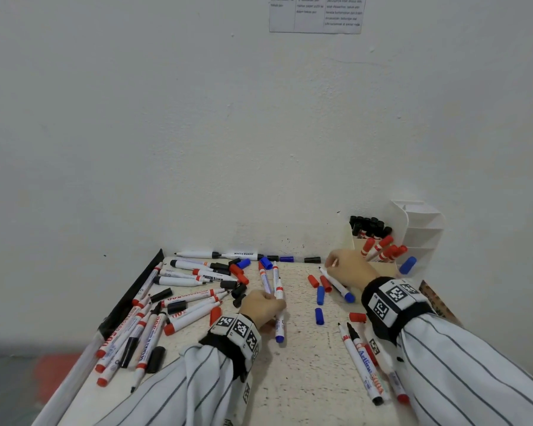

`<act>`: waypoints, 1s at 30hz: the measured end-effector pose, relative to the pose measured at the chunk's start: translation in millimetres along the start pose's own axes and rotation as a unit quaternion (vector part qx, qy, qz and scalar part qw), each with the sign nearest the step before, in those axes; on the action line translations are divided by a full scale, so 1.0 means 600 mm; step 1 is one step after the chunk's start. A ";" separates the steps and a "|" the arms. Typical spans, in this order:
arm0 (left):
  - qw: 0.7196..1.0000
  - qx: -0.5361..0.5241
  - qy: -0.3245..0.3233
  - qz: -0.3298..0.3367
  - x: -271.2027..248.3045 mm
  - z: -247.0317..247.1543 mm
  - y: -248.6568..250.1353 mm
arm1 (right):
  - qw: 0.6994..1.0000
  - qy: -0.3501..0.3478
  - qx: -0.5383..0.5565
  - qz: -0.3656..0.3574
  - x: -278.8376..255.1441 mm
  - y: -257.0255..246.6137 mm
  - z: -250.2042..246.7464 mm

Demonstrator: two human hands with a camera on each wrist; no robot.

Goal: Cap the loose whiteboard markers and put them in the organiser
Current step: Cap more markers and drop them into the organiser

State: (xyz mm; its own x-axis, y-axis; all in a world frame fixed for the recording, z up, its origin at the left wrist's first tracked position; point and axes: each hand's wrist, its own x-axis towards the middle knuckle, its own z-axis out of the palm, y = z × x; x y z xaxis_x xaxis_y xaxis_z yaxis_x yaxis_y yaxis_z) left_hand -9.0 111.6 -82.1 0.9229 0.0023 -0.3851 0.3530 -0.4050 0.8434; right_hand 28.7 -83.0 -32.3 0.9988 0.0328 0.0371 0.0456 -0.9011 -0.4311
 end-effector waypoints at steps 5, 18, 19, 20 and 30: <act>1.000 -0.001 0.020 0.006 0.003 -0.020 -0.011 | 0.971 -0.208 -0.118 0.025 -0.010 -0.015 0.049; 0.996 0.044 0.048 0.062 0.008 -0.050 -0.036 | 0.989 -0.135 -0.058 -0.031 -0.004 -0.049 0.080; 0.996 0.048 0.048 0.065 0.008 -0.051 -0.037 | 0.992 -0.110 -0.041 -0.037 -0.003 -0.055 0.079; 0.995 0.052 0.048 0.068 0.009 -0.051 -0.039 | 0.995 -0.087 -0.023 -0.041 -0.002 -0.059 0.079; 0.989 0.091 0.018 0.116 0.006 -0.053 -0.043 | 0.990 -0.088 0.052 -0.099 -0.019 -0.069 0.079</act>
State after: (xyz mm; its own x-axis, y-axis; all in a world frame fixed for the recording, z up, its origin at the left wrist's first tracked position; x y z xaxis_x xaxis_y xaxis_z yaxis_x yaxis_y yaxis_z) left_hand -9.6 151.2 -93.5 0.9818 -0.0793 -0.1725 0.1002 -0.5555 0.8254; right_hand 16.1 -25.5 -57.4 0.9575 0.2876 -0.0237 0.2336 -0.8206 -0.5216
